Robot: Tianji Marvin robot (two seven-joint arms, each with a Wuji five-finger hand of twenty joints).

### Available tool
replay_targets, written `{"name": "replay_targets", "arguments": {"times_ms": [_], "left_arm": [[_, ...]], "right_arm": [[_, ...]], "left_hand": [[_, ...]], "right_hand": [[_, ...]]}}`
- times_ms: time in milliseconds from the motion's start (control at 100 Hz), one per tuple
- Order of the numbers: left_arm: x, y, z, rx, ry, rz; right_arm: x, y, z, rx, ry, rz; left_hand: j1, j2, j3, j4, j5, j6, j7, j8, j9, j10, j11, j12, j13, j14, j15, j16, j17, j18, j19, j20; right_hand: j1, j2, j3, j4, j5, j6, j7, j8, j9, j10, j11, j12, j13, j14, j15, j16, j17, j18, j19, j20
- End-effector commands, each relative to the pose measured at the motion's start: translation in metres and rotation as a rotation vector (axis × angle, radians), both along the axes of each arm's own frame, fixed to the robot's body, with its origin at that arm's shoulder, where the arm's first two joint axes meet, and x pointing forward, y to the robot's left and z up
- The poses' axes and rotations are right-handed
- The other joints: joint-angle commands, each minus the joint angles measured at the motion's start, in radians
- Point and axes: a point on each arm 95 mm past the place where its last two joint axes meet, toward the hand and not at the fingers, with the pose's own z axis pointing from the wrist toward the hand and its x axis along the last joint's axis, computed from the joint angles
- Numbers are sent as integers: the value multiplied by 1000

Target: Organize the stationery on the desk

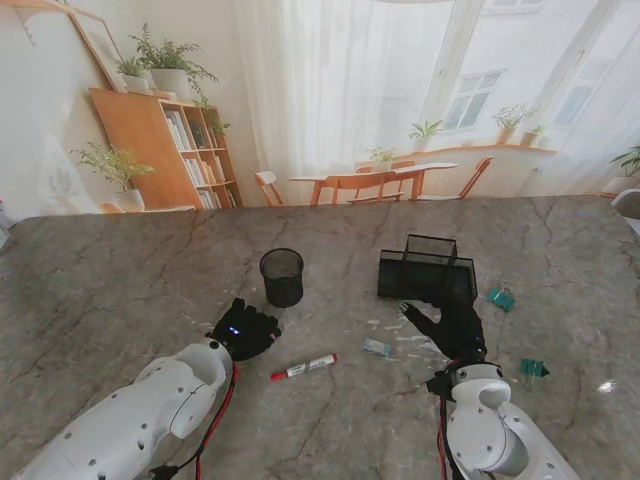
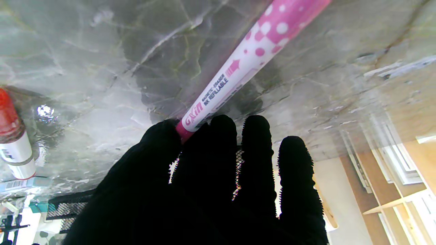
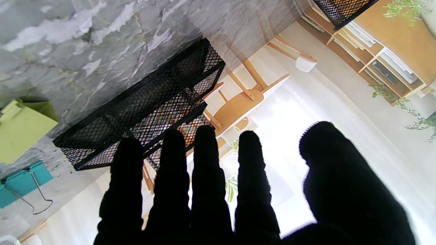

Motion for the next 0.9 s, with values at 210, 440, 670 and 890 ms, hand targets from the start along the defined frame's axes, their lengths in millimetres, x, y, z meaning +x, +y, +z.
{"name": "replay_targets", "arguments": {"times_ms": [210, 440, 670, 890], "left_arm": [[-23, 8, -11, -40, -3, 18], [-28, 9, 1, -92, -62, 37], [-31, 11, 10, -135, -108, 53], [-33, 12, 18, -212, -157, 100]], "right_arm": [[-1, 1, -2, 3, 12, 5], [-1, 1, -2, 2, 6, -2], [-3, -2, -1, 2, 2, -8], [-4, -2, -2, 3, 1, -10]], "left_hand": [[36, -139, 66, 61, -11, -87, 127, 27, -6, -176, 10, 17, -12, -12, -18, 17, -14, -20, -17, 32], [39, -137, 64, 59, -15, -89, 125, 25, -10, -177, 6, 18, -15, -13, -24, 18, -15, -24, -23, 33], [44, -132, 55, 54, -19, -92, 121, 22, -15, -178, 2, 19, -17, -17, -29, 19, -14, -28, -28, 36], [50, -125, 40, 49, -24, -96, 117, 20, -20, -182, -2, 19, -19, -22, -34, 20, -13, -34, -34, 39]], "right_hand": [[-2, 40, -21, 31, 16, 3, 7, 1, 8, 1, 8, 15, 1, -1, 10, 12, -6, 12, 22, 16], [-1, 43, -24, 32, 23, 4, 11, 3, 9, 3, 8, 15, 0, -2, 10, 12, -6, 12, 23, 16], [-1, 47, -26, 32, 25, 5, 12, 5, 9, 3, 7, 15, 2, -2, 11, 12, -7, 12, 23, 16], [0, 50, -28, 32, 30, 6, 15, 7, 10, 3, 7, 15, 2, -1, 11, 13, -7, 13, 23, 16]]}}
